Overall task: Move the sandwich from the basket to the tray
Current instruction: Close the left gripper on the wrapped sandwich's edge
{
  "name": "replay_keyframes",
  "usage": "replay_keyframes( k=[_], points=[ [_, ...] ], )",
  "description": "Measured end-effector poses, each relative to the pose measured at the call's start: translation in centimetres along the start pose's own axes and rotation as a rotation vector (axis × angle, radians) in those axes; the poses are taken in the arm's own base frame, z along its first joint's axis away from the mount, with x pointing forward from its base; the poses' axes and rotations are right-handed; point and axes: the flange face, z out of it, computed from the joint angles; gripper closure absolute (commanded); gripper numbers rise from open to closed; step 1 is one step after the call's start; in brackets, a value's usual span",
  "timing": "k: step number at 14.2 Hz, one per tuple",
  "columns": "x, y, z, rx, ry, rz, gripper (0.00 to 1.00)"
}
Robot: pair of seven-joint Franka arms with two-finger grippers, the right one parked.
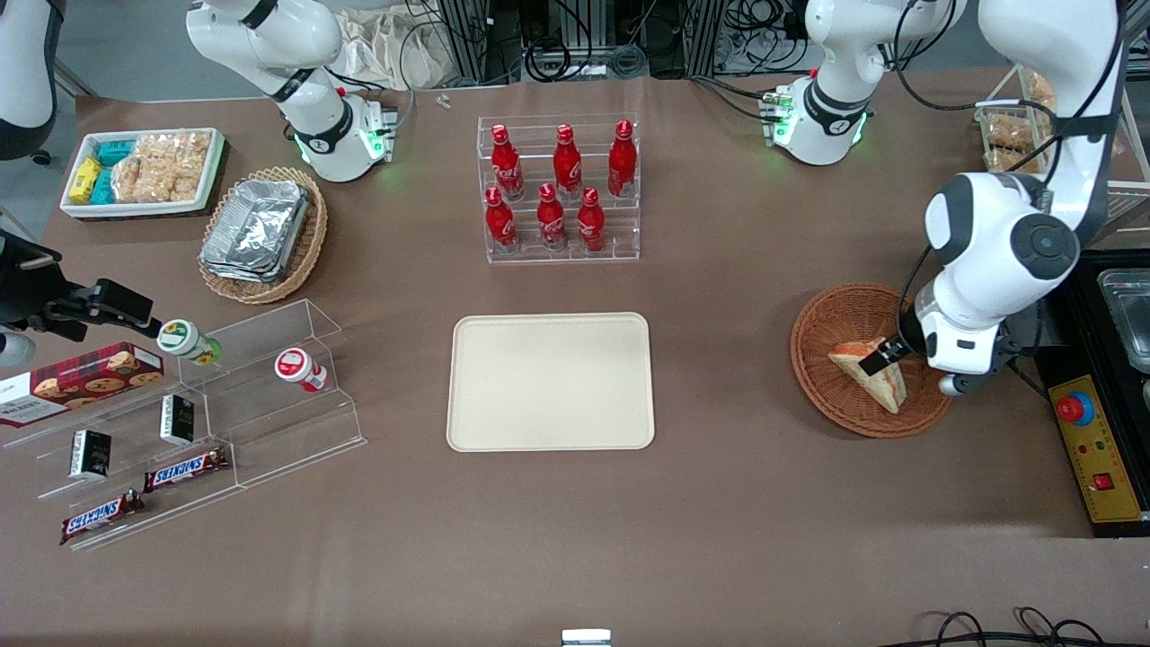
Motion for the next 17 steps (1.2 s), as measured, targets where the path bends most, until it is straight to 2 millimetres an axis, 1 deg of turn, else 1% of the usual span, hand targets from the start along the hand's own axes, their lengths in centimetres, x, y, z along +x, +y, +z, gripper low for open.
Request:
replay_keyframes(
  k=[2, 7, 9, 10, 11, 12, 14, 15, 17],
  points=[
    [-0.2, -0.3, 1.4, 0.013, -0.02, -0.011, 0.0],
    [0.0, -1.1, 2.3, 0.025, -0.034, -0.028, 0.0],
    [0.0, -1.4, 3.3, 0.032, -0.046, -0.032, 0.01],
    [0.1, -1.5, 3.9, 0.03, -0.047, -0.034, 0.11],
    [0.2, -1.5, 4.6, 0.028, -0.047, -0.035, 0.29],
    [0.3, -1.4, 5.4, 0.023, -0.044, -0.037, 0.51],
    [0.4, -1.5, 6.2, 0.021, -0.043, -0.045, 0.9],
    [0.5, -1.6, 6.3, 0.021, -0.043, -0.051, 1.0],
    [0.7, -1.8, 6.3, 0.019, -0.038, -0.058, 1.0]
  ],
)
